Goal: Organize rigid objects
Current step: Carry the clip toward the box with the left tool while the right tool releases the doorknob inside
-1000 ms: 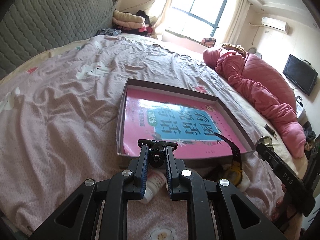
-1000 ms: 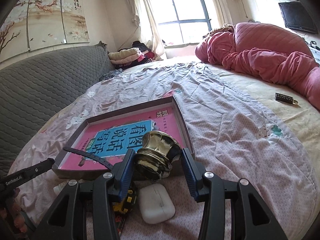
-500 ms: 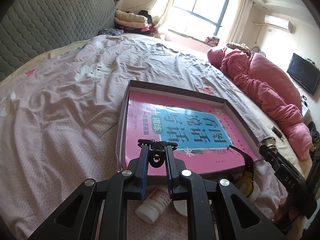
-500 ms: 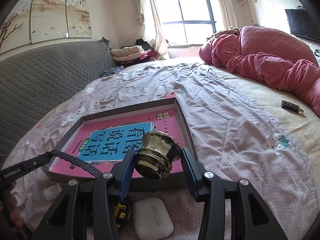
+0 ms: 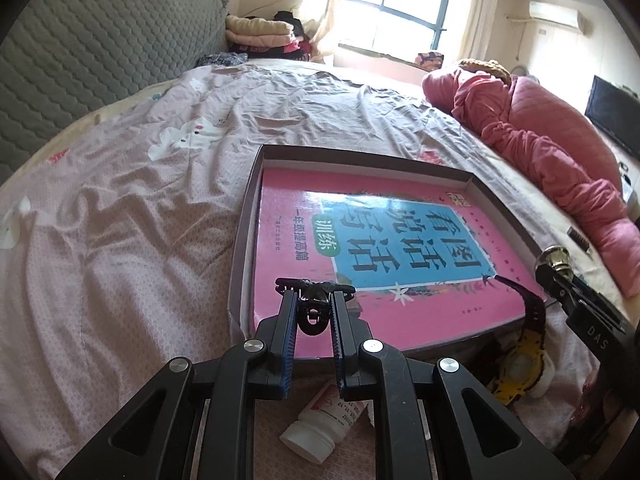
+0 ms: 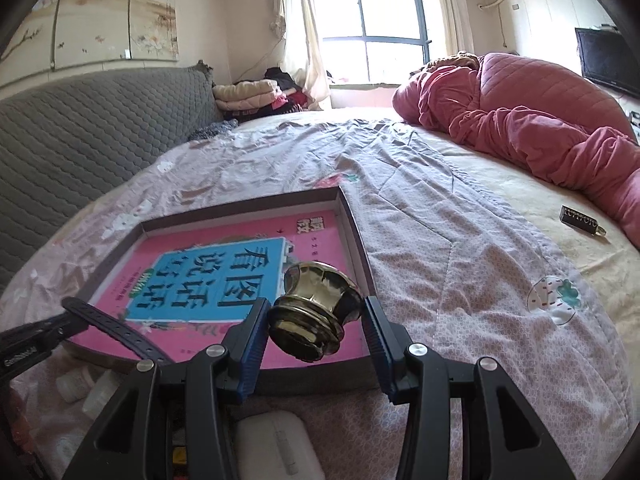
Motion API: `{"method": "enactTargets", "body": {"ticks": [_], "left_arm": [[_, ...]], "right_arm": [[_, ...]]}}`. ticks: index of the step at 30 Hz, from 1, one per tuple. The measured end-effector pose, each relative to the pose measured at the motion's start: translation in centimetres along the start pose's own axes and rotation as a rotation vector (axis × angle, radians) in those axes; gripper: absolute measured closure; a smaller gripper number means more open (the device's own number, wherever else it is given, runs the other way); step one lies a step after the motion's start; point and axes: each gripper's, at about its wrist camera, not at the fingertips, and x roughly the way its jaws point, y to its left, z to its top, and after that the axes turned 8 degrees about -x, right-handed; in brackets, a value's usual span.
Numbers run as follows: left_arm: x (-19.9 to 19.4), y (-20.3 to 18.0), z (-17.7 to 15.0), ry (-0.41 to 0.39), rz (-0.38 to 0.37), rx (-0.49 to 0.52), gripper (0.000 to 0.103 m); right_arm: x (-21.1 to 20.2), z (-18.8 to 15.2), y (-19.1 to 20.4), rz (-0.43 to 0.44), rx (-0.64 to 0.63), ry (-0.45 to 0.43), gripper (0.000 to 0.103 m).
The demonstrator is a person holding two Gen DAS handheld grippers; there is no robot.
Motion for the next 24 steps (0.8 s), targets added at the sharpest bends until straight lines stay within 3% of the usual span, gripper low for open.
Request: {"method": "enactTargets", "body": {"ticks": [10,24], "left_arm": [[0.5,-0.1,0.6,0.030,0.038,0.012,0.087],[0.8,0.2,1.4,0.116,0.054,-0.001,0.087]], "right_arm": [[1.2,0.4,1.5,-0.082,-0.130,0.068,0.056],[1.9,1.1,1.3,-0.063,-0.158,0.158,0.056]]}}
